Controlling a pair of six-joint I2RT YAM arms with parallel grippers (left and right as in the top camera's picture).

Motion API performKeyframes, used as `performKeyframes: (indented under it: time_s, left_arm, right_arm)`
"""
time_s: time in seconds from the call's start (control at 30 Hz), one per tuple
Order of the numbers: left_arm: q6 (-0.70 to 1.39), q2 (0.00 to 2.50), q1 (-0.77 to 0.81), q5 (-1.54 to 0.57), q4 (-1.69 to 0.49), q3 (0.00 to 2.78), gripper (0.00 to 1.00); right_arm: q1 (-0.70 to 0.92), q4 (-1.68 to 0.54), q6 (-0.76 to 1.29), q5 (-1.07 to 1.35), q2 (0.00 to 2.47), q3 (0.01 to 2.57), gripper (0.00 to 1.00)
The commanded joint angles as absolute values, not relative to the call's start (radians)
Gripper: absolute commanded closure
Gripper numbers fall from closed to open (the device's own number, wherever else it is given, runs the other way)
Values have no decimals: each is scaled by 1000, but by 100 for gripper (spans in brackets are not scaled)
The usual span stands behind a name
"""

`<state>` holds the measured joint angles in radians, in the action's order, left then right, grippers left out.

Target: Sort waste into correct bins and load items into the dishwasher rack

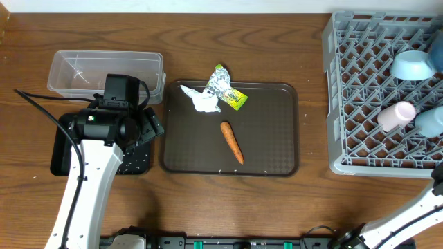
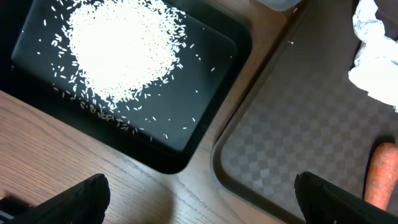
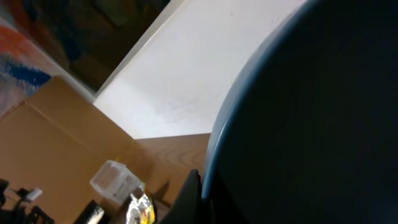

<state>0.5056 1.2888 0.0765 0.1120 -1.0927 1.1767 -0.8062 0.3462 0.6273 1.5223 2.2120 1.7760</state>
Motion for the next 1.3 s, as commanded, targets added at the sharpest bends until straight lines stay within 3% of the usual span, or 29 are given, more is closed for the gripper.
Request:
performKeyframes:
  time_s: [0.0, 0.5, 0.7, 0.87, 1.07, 1.27]
  left_arm:
    - [522, 1291, 72, 120, -1095, 1176, 2]
    - [522, 1291, 72, 120, -1095, 1176, 2]
    - [522, 1291, 72, 120, -1095, 1176, 2]
    - [521, 1291, 72, 120, -1095, 1176, 2]
    - [522, 1291, 72, 120, -1095, 1176, 2]
    - [522, 1291, 72, 120, -1095, 1176, 3]
  right_arm:
    - [-795, 343, 699, 1492, 2223, 1778, 99]
    - [-926, 291, 786, 1527, 2246, 1778, 99]
    - [-955, 306, 865, 1553, 2246, 1778, 93]
    - [-964, 532, 1113, 1558, 2235, 1779, 78]
    - [-975, 1069, 1567, 1559, 2229, 1779, 54]
    - [-1010, 1145, 1659, 1559, 2229, 1778, 47]
